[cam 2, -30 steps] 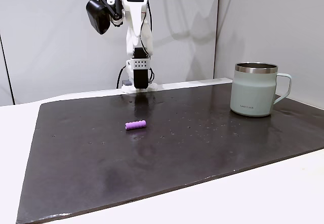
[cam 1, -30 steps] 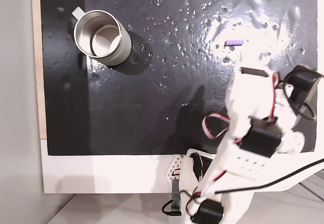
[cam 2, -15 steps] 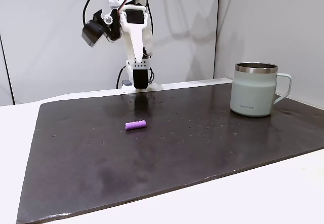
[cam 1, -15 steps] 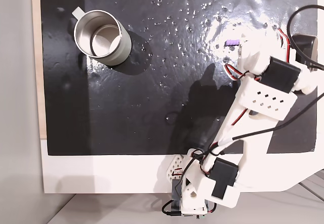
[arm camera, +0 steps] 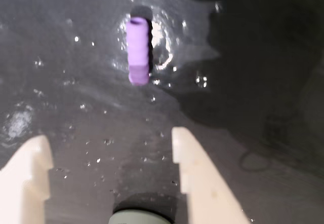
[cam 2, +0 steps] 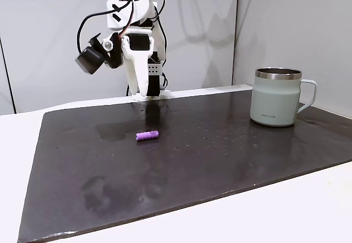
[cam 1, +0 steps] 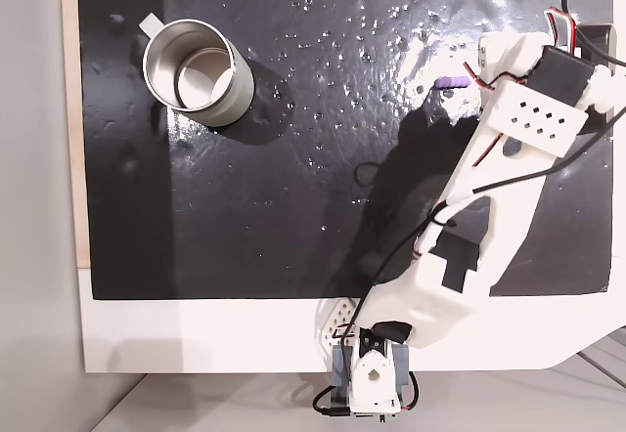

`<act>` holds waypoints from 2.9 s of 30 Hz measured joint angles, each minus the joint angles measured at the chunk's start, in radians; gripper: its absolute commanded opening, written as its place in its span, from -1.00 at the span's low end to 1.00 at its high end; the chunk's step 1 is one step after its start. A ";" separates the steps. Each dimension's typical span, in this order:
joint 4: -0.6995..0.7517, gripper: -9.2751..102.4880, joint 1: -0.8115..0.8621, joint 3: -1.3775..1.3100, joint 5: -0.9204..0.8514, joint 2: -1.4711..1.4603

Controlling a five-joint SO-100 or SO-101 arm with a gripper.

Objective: Grasp a pengrip and put it in the cup.

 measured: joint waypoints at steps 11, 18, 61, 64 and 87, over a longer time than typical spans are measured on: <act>0.000 -0.43 0.002 -0.218 -0.020 -0.276; 0.000 -0.44 0.002 -0.288 -0.021 -0.399; 0.009 -0.83 -0.014 0.023 -0.020 0.064; 0.009 -0.83 -0.015 0.106 -0.020 0.249; 0.011 -0.83 -0.520 0.060 0.377 0.543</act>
